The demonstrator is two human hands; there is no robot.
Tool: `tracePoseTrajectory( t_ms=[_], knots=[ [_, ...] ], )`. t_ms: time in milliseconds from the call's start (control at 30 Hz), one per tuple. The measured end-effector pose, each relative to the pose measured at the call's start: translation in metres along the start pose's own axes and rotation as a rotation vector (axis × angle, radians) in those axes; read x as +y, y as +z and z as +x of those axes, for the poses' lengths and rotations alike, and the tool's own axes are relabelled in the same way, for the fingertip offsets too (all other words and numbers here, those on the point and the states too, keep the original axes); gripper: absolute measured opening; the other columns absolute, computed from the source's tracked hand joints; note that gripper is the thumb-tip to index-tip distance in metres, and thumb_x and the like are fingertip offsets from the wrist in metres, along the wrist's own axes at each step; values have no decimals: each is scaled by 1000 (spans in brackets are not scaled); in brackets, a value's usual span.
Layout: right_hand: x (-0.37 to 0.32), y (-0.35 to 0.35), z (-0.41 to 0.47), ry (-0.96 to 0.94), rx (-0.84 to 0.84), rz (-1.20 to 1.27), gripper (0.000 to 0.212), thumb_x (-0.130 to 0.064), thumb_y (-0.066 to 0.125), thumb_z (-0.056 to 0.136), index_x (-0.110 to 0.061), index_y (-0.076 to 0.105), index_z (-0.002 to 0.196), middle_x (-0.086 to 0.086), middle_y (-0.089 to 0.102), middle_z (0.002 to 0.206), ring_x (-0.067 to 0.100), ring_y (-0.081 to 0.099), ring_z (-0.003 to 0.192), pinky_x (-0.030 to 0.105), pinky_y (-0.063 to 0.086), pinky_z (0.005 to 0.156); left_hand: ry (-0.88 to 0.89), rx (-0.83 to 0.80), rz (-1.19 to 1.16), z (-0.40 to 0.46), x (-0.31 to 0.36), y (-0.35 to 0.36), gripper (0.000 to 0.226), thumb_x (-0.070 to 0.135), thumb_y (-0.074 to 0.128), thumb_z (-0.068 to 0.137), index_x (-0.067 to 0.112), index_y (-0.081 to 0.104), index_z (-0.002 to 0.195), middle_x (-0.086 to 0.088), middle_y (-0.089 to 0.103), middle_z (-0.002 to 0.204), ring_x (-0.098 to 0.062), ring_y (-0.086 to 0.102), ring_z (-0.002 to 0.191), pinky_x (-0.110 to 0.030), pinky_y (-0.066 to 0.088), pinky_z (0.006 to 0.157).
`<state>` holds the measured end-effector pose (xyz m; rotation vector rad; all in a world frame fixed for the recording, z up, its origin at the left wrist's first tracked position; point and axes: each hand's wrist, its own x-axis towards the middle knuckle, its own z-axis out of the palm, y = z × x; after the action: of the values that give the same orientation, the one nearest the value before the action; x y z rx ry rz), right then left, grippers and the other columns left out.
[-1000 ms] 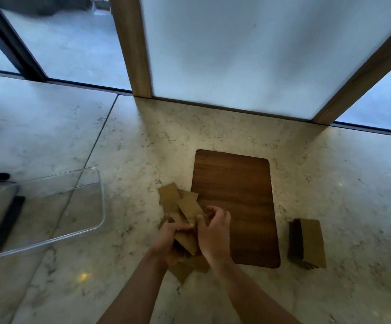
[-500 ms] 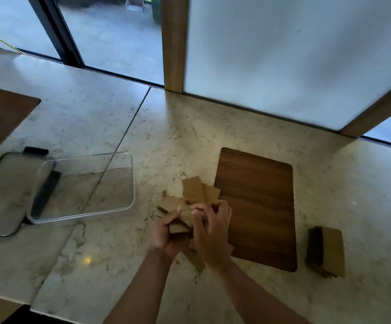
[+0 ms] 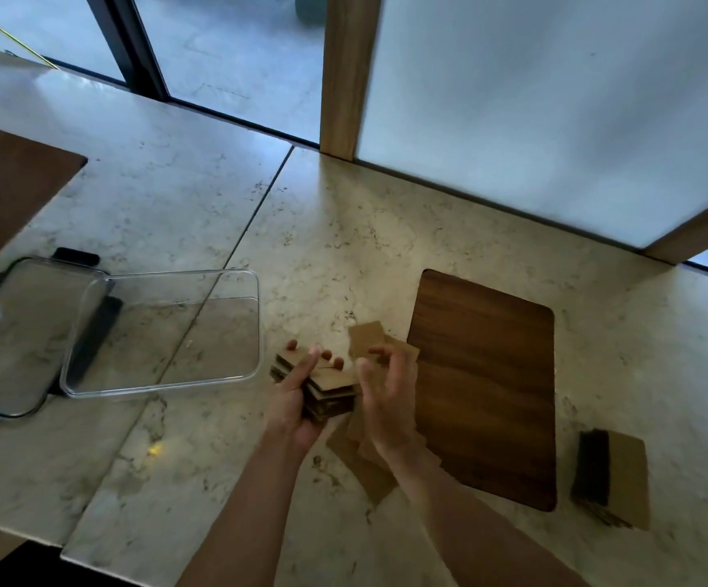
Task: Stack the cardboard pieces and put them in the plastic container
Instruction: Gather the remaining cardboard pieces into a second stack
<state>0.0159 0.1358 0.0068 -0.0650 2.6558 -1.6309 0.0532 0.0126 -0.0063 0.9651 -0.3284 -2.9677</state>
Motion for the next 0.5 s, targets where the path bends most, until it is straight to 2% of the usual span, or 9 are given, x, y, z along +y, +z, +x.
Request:
tracePoseTrajectory(
  t_ms=[33, 67, 133, 200, 233, 333, 400, 467, 500],
  knots=[
    [6, 0, 11, 75, 55, 4, 13, -46, 55, 90, -38, 57, 100, -13, 54, 103, -1, 52, 95, 25, 49, 82, 62, 25, 39, 1, 6, -5, 48, 8, 72, 84, 34, 63, 124, -10, 69, 101, -28, 74, 84, -48, 66, 67],
    [12, -2, 22, 141, 91, -96, 21, -48, 54, 93, -31, 60, 104, -8, 55, 105, 5, 53, 97, 35, 52, 85, 110, 57, 85, 2, 11, -9, 60, 5, 75, 81, 36, 62, 130, -11, 73, 100, -30, 76, 83, -49, 65, 66],
    [20, -3, 39, 237, -7, -485, 51, -60, 54, 92, -18, 58, 120, 5, 54, 117, 21, 51, 108, 43, 49, 97, 117, 73, 155, 2, 14, -17, 70, 6, 81, 78, 40, 63, 136, -13, 75, 102, -32, 77, 87, -50, 64, 67],
    [23, 0, 49, 257, -205, -785, 66, -61, 63, 87, -14, 52, 131, 10, 51, 127, 29, 48, 120, 44, 41, 104, 59, 63, 176, 3, 12, -21, 56, 12, 83, 78, 33, 68, 128, -16, 75, 102, -34, 78, 88, -49, 64, 68],
    [25, 0, 52, 241, -252, -793, 63, -55, 68, 86, -15, 52, 132, 8, 52, 128, 29, 49, 122, 43, 41, 105, 45, 84, 167, 3, 11, -21, 47, 15, 82, 79, 30, 70, 122, -16, 75, 100, -33, 78, 86, -49, 64, 68],
    [26, -10, 66, 260, -178, -443, 31, -30, 72, 90, -16, 64, 117, 3, 66, 115, 20, 62, 108, 31, 51, 92, 105, 224, 259, 8, 7, -15, 45, 16, 81, 77, 28, 67, 118, -16, 70, 98, -29, 76, 78, -47, 65, 64],
    [26, -24, 73, 393, -113, -140, 16, -24, 72, 92, -19, 68, 107, 2, 71, 109, 14, 66, 97, 24, 53, 82, 166, 296, 460, 14, 3, -9, 50, 16, 81, 81, 28, 62, 125, -19, 66, 109, -30, 73, 80, -48, 65, 67],
    [23, -34, 74, 544, -179, 181, 8, -19, 71, 93, -18, 71, 101, 6, 75, 106, 19, 71, 96, 35, 59, 87, 176, 340, 623, 20, -1, 2, 55, 21, 85, 82, 30, 60, 130, -20, 66, 118, -33, 74, 85, -51, 65, 73],
    [21, -36, 72, 571, -259, 284, 9, -18, 72, 92, -17, 73, 101, 7, 76, 103, 23, 72, 97, 40, 59, 89, 154, 325, 682, 21, -1, 9, 60, 24, 88, 79, 27, 60, 132, -20, 69, 117, -33, 76, 85, -49, 66, 71]
  ],
)
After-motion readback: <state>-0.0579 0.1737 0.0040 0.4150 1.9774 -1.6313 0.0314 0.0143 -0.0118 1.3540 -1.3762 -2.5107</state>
